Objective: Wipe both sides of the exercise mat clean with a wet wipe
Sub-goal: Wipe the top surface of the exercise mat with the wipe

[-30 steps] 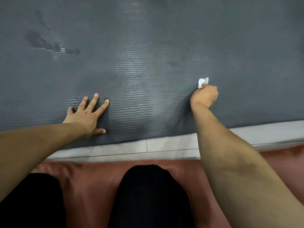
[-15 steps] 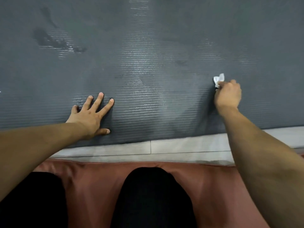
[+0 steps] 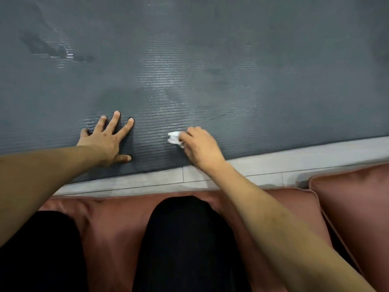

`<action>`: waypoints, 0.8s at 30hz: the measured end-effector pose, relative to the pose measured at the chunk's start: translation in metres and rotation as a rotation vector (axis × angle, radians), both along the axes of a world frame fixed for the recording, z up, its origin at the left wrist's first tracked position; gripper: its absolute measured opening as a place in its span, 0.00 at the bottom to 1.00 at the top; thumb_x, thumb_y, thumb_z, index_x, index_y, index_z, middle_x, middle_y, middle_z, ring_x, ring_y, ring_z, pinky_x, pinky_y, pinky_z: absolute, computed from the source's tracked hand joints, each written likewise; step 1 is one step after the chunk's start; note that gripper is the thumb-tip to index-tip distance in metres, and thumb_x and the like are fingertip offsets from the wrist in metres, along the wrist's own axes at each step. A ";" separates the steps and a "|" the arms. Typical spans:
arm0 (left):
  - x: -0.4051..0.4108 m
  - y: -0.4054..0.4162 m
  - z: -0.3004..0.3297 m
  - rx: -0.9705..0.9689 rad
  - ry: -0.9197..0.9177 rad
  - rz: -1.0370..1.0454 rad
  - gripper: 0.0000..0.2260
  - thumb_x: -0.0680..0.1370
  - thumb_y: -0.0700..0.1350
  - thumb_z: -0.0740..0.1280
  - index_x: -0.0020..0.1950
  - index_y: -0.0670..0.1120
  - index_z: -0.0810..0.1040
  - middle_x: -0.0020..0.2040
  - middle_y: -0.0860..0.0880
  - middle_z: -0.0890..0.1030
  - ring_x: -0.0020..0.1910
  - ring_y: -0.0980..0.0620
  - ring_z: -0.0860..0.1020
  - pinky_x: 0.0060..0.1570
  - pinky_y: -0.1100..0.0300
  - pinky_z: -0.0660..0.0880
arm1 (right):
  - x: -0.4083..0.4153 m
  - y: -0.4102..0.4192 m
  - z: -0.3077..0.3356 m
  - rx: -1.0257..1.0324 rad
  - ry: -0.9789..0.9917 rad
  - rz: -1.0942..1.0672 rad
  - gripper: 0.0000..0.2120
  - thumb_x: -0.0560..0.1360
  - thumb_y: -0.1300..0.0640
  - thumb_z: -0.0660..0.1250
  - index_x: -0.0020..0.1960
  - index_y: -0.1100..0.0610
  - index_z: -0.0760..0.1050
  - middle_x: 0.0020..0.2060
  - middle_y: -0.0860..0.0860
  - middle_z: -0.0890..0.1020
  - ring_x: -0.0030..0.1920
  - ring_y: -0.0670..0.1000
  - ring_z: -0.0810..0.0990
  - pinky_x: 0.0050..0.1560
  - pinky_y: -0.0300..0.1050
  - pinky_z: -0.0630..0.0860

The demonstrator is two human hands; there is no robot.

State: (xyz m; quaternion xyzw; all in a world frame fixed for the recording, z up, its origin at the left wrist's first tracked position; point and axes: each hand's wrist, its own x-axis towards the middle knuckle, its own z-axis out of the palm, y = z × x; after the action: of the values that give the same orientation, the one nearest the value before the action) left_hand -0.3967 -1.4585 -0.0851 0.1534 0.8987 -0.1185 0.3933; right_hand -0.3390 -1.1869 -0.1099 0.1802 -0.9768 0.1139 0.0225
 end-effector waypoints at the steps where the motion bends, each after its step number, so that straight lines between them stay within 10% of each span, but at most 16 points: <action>1: 0.000 0.000 0.000 0.001 0.000 -0.002 0.48 0.77 0.72 0.59 0.78 0.61 0.24 0.81 0.50 0.27 0.83 0.41 0.38 0.77 0.35 0.56 | 0.004 0.033 -0.003 0.055 0.027 -0.145 0.08 0.69 0.61 0.65 0.48 0.58 0.78 0.39 0.57 0.76 0.38 0.61 0.76 0.37 0.52 0.72; 7: 0.000 0.001 0.001 0.003 -0.011 -0.006 0.48 0.76 0.73 0.59 0.78 0.61 0.25 0.81 0.49 0.27 0.83 0.41 0.38 0.76 0.34 0.57 | 0.029 0.120 0.002 0.032 -0.109 -0.976 0.14 0.71 0.61 0.64 0.57 0.59 0.76 0.48 0.61 0.76 0.47 0.65 0.76 0.50 0.54 0.72; 16: 0.001 0.002 0.001 0.004 -0.007 0.006 0.49 0.76 0.73 0.61 0.78 0.62 0.26 0.81 0.50 0.28 0.83 0.41 0.39 0.77 0.35 0.57 | 0.027 -0.040 0.004 -0.064 -0.237 0.177 0.06 0.72 0.58 0.64 0.48 0.57 0.77 0.41 0.56 0.74 0.41 0.60 0.75 0.41 0.53 0.73; 24: 0.000 0.000 -0.001 0.009 0.005 -0.007 0.49 0.75 0.74 0.60 0.78 0.63 0.26 0.81 0.50 0.28 0.83 0.41 0.39 0.75 0.34 0.59 | 0.054 0.135 -0.008 0.022 -0.080 -0.998 0.15 0.71 0.61 0.62 0.57 0.60 0.75 0.47 0.62 0.74 0.45 0.65 0.75 0.47 0.55 0.73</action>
State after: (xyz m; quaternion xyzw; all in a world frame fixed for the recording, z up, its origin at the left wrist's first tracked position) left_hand -0.3963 -1.4587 -0.0865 0.1581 0.8998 -0.1161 0.3898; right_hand -0.2848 -1.0518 -0.1174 -0.3132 -0.9452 0.0857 0.0351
